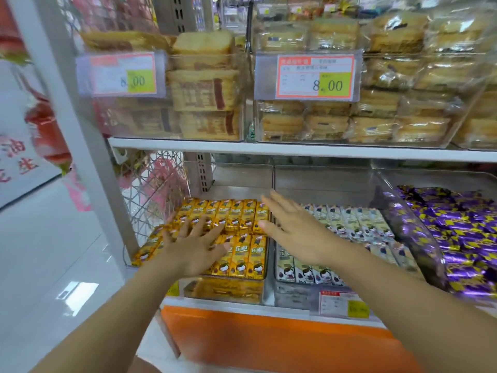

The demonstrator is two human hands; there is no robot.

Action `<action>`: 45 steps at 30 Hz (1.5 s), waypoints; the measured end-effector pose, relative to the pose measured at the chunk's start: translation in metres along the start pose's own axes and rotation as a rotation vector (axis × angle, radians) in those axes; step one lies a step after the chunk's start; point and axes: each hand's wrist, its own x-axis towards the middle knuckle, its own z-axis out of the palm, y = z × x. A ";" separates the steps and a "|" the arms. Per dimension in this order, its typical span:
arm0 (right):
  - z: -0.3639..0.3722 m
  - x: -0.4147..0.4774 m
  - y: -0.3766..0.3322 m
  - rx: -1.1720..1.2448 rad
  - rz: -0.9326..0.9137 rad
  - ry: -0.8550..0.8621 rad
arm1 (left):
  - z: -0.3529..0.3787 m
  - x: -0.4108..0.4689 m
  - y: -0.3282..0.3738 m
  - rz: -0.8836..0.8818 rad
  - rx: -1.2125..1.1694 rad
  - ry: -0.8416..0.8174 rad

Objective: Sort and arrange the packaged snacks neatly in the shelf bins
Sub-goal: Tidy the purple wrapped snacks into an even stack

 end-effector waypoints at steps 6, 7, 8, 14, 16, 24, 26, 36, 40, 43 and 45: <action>0.014 0.004 -0.004 -0.026 -0.035 -0.038 | -0.001 -0.010 -0.003 0.017 -0.025 -0.143; 0.013 0.005 -0.004 -0.022 -0.036 -0.032 | -0.004 -0.009 0.000 0.023 -0.019 -0.135; 0.013 0.005 -0.003 -0.018 -0.041 -0.031 | -0.006 -0.008 0.005 0.036 -0.019 -0.107; 0.004 0.007 0.006 0.005 -0.078 -0.050 | -0.004 0.006 0.034 0.166 0.012 -0.104; 0.004 0.006 0.006 -0.011 -0.084 -0.057 | -0.005 0.003 0.031 0.160 0.063 -0.136; 0.002 0.007 0.004 -0.031 -0.083 -0.062 | -0.031 0.048 0.040 0.145 -0.014 0.142; 0.001 0.006 0.003 -0.037 -0.085 -0.069 | -0.027 0.065 0.045 0.150 -0.051 0.143; 0.002 0.006 0.003 -0.015 -0.093 -0.049 | -0.019 0.069 0.044 0.195 -0.036 0.021; 0.000 0.006 0.002 -0.025 -0.102 -0.046 | -0.026 0.069 0.019 0.090 -0.082 0.173; 0.001 0.007 0.002 -0.053 -0.113 -0.032 | -0.026 0.070 -0.012 -0.067 -0.130 0.109; 0.002 0.008 0.001 -0.056 -0.115 -0.029 | -0.019 0.068 -0.021 -0.097 -0.119 0.017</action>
